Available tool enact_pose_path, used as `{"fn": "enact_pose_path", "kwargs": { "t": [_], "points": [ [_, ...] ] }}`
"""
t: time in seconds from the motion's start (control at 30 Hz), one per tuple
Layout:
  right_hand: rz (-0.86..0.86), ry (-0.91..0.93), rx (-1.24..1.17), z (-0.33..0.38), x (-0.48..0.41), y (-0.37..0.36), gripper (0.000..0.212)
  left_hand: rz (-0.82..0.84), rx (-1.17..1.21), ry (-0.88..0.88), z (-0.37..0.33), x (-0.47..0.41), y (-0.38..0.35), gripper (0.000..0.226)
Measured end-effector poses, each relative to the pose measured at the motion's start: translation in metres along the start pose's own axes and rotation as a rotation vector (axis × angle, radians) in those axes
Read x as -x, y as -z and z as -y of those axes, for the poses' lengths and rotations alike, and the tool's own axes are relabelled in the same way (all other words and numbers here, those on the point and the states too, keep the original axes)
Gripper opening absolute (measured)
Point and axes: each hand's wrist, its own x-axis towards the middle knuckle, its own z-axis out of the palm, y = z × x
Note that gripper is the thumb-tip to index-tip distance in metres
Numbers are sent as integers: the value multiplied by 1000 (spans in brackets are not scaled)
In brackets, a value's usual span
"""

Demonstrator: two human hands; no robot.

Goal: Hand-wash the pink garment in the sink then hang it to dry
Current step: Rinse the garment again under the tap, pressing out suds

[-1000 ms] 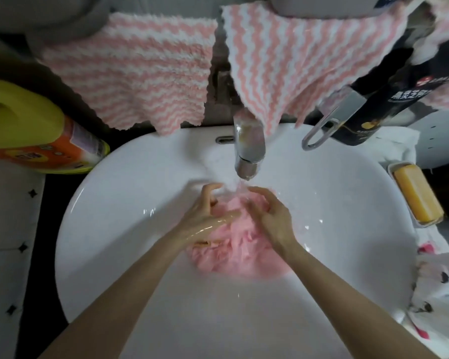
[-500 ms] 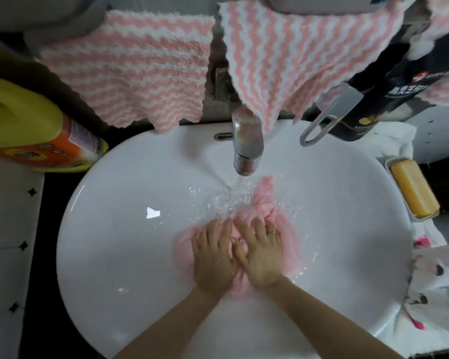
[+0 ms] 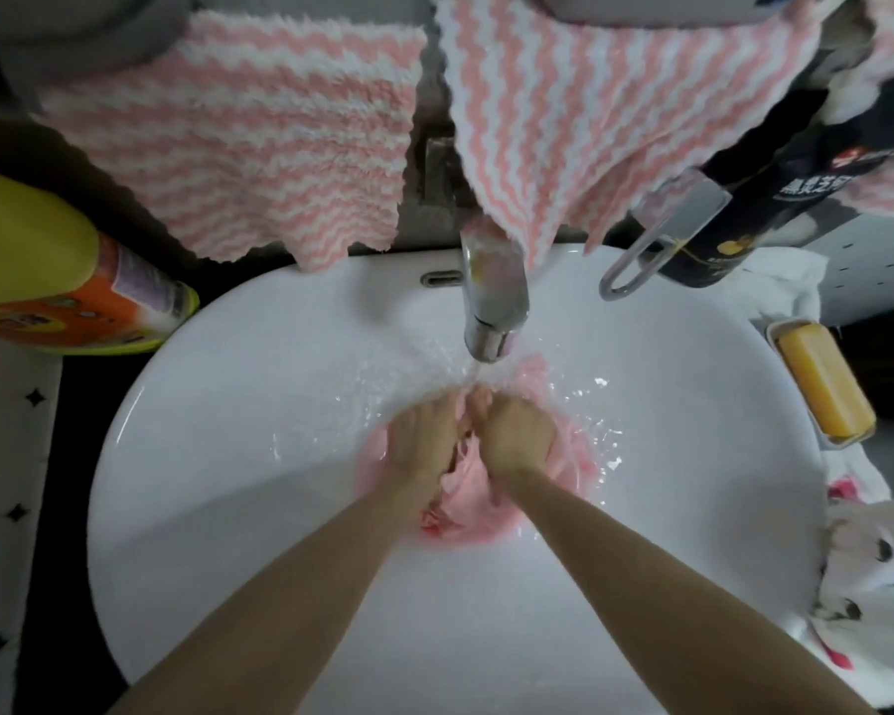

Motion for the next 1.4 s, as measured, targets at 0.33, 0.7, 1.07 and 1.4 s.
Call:
{"fn": "enact_pose_path", "kwargs": {
  "t": [0.33, 0.7, 1.07, 1.4],
  "points": [
    [-55, 171, -38, -31, 75, 32, 69, -87, 119, -153, 18, 84, 28, 90],
    [-146, 331, 192, -33, 33, -26, 48, -487, -144, -139, 10, 64, -46, 35],
    [-32, 29, 12, 10, -16, 6, 47, 52, 46, 31, 3, -3, 17, 26],
    [-33, 343, 38, -41, 54, 0, 56, -188, -28, -317, 33, 87, -11, 73]
  ]
}}
